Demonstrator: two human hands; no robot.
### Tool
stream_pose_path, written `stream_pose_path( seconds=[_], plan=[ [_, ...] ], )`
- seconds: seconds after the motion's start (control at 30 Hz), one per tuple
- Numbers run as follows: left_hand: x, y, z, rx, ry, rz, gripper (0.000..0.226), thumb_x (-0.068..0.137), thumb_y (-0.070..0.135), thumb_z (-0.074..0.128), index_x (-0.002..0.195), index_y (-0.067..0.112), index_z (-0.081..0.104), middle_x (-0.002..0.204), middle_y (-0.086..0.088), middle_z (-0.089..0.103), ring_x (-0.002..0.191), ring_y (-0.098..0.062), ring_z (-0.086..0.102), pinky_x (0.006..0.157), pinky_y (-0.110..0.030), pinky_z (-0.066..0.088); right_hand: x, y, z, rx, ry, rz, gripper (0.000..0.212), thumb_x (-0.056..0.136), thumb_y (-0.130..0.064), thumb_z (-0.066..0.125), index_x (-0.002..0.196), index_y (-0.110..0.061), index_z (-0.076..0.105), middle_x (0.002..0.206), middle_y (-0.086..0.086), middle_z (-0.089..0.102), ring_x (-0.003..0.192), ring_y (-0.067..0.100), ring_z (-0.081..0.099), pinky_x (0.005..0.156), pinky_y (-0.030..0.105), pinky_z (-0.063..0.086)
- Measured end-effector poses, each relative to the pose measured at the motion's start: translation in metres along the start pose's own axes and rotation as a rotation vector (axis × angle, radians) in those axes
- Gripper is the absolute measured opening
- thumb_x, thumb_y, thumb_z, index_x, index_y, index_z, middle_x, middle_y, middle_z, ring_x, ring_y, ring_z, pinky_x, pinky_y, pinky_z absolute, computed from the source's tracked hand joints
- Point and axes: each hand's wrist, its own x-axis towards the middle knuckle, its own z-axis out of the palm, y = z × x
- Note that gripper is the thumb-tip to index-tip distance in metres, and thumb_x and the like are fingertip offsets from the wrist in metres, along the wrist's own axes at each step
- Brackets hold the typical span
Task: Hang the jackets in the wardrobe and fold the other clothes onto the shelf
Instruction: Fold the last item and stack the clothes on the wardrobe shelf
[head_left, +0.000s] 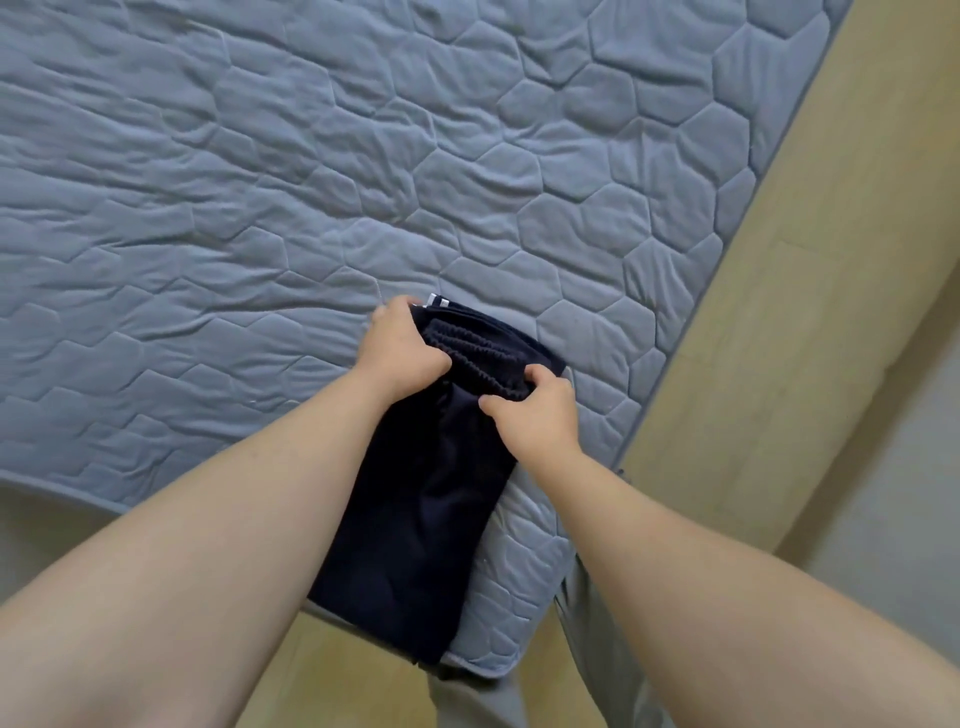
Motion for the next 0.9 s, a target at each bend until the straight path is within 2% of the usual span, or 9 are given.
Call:
stream_pose_path(
  seconds=[0.1, 0.17, 0.27, 0.33, 0.4, 0.47, 0.67, 0.77, 0.9],
  plan=[
    [-0.007, 0.004, 0.000, 0.001, -0.080, 0.006, 0.060, 0.066, 0.012, 0.067, 0.122, 0.025, 0.050, 0.106, 0.002, 0.061, 0.087, -0.013, 0.062, 0.064, -0.029, 0.048, -0.009, 0.007, -0.006, -0.031, 0.030, 0.042, 0.046, 0.078, -0.028, 0.075, 0.119, -0.015, 0.062, 0.123, 0.002, 0.044, 0.073, 0.005, 0.057, 0.048, 0.010, 0.037],
    [-0.004, 0.008, 0.001, -0.026, -0.097, 0.018, 0.060, 0.068, 0.010, 0.067, 0.123, 0.027, 0.048, 0.101, 0.008, 0.058, 0.081, -0.007, 0.059, 0.059, -0.024, 0.043, -0.008, 0.008, -0.011, -0.049, 0.024, 0.065, 0.050, 0.079, -0.030, 0.074, 0.125, -0.015, 0.059, 0.128, 0.001, 0.040, 0.074, 0.006, 0.057, 0.053, 0.017, 0.038],
    [0.008, 0.012, 0.005, -0.016, -0.094, 0.063, 0.074, 0.070, 0.008, 0.068, 0.138, 0.025, 0.045, 0.119, 0.008, 0.053, 0.099, -0.015, 0.060, 0.078, -0.026, 0.048, 0.007, 0.004, -0.016, -0.122, 0.001, 0.061, 0.045, 0.082, -0.030, 0.073, 0.123, -0.017, 0.058, 0.130, 0.003, 0.038, 0.076, 0.009, 0.054, 0.068, 0.024, 0.043],
    [0.016, 0.013, 0.007, 0.062, -0.110, 0.137, 0.086, 0.071, 0.007, 0.066, 0.149, 0.030, 0.038, 0.140, 0.000, 0.042, 0.112, -0.022, 0.057, 0.096, -0.033, 0.048, 0.019, 0.002, -0.018, -0.229, 0.000, 0.047, 0.036, 0.081, -0.031, 0.069, 0.113, -0.017, 0.057, 0.132, 0.004, 0.035, 0.093, 0.017, 0.056, 0.085, 0.030, 0.045],
    [0.021, 0.016, 0.008, 0.270, -0.144, 0.247, 0.091, 0.068, 0.017, 0.068, 0.150, 0.040, 0.036, 0.154, 0.000, 0.027, 0.122, -0.027, 0.053, 0.106, -0.043, 0.043, 0.030, 0.000, -0.017, -0.440, 0.037, -0.021, 0.036, 0.078, -0.038, 0.067, 0.107, -0.020, 0.054, 0.135, 0.004, 0.033, 0.120, 0.026, 0.045, 0.101, 0.038, 0.040],
    [0.025, 0.021, 0.008, 0.555, -0.199, 0.351, 0.088, 0.065, 0.030, 0.073, 0.146, 0.044, 0.041, 0.161, 0.005, 0.020, 0.139, -0.024, 0.039, 0.111, -0.047, 0.035, 0.036, -0.002, -0.018, -0.577, 0.062, -0.121, 0.044, 0.074, -0.041, 0.067, 0.112, -0.023, 0.054, 0.140, 0.002, 0.031, 0.128, 0.028, 0.034, 0.106, 0.042, 0.033],
    [0.037, 0.037, 0.012, 0.916, -0.153, 0.565, 0.053, 0.071, 0.043, 0.075, 0.119, 0.037, 0.053, 0.127, 0.008, 0.053, 0.121, -0.023, 0.041, 0.098, -0.041, 0.031, 0.058, -0.014, -0.029, -0.752, -0.112, -0.317, 0.069, 0.074, -0.032, 0.071, 0.136, -0.025, 0.039, 0.137, 0.001, 0.044, 0.125, 0.030, 0.042, 0.099, 0.045, 0.036],
    [0.044, 0.049, 0.013, 1.004, -0.199, 0.578, 0.036, 0.076, 0.044, 0.073, 0.102, 0.033, 0.051, 0.115, 0.009, 0.057, 0.116, -0.023, 0.041, 0.097, -0.042, 0.030, 0.069, -0.022, -0.030, -0.910, -0.189, -0.351, 0.060, 0.077, -0.034, 0.072, 0.129, -0.024, 0.044, 0.131, 0.002, 0.048, 0.122, 0.029, 0.044, 0.095, 0.043, 0.036],
    [0.049, 0.059, 0.015, 1.064, -0.332, 0.544, 0.035, 0.084, 0.045, 0.072, 0.100, 0.032, 0.043, 0.099, 0.009, 0.055, 0.110, -0.023, 0.052, 0.096, -0.045, 0.028, 0.081, -0.032, -0.035, -0.959, -0.261, -0.337, 0.041, 0.079, -0.031, 0.070, 0.109, -0.020, 0.044, 0.110, 0.002, 0.052, 0.104, 0.028, 0.054, 0.078, 0.037, 0.042]
  ],
)
